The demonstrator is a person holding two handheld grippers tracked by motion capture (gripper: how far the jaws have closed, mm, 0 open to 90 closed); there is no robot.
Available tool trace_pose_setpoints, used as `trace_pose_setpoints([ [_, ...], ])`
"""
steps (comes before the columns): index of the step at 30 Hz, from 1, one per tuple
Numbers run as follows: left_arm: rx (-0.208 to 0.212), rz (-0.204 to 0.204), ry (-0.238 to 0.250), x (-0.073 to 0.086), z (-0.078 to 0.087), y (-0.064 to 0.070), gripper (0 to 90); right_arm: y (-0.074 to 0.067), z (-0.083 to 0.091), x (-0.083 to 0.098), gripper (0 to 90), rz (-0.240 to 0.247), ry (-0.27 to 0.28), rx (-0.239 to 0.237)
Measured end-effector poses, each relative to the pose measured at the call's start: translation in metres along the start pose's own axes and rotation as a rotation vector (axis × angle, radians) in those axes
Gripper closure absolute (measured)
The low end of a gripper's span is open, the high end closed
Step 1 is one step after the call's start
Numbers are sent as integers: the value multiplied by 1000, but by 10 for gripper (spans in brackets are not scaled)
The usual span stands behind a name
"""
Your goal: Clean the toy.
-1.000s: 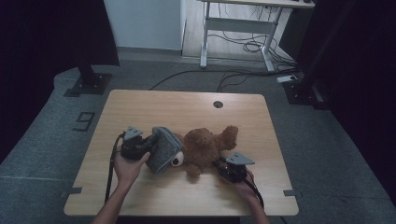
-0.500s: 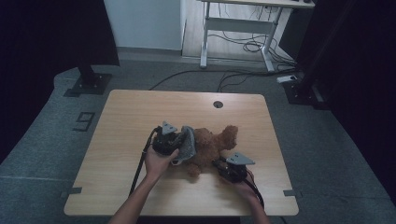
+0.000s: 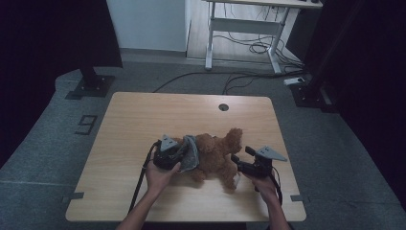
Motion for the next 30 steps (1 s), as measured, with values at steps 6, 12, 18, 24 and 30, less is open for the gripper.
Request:
trace_pose_setpoints([
  [6,30,29,19,7,6,1,806,18,-25,-18,212,-57,-32,-46],
  [12,34,34,24,8,7,1,806,15,-26,-18,516,-50,-24,-136],
  [18,42,44,35,10,9,2,804,9,-16,-7,658,-18,-16,-105],
  [24,72,70,16,0,16,1,801,-3,-10,4,694,42,7,-42],
  [30,119,97,42,-28,33,-3,798,-3,-9,11,695,73,27,-25],
])
Point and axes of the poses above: each handheld gripper's, and its own axes: z roughly backward along the jaws, x roughly out of its underside, y roughly to its right, the point moved 1 cm from there along -z, roughly forward along the jaws, and after that the axes turned 3 degrees about -x, right-handed, at the moved point
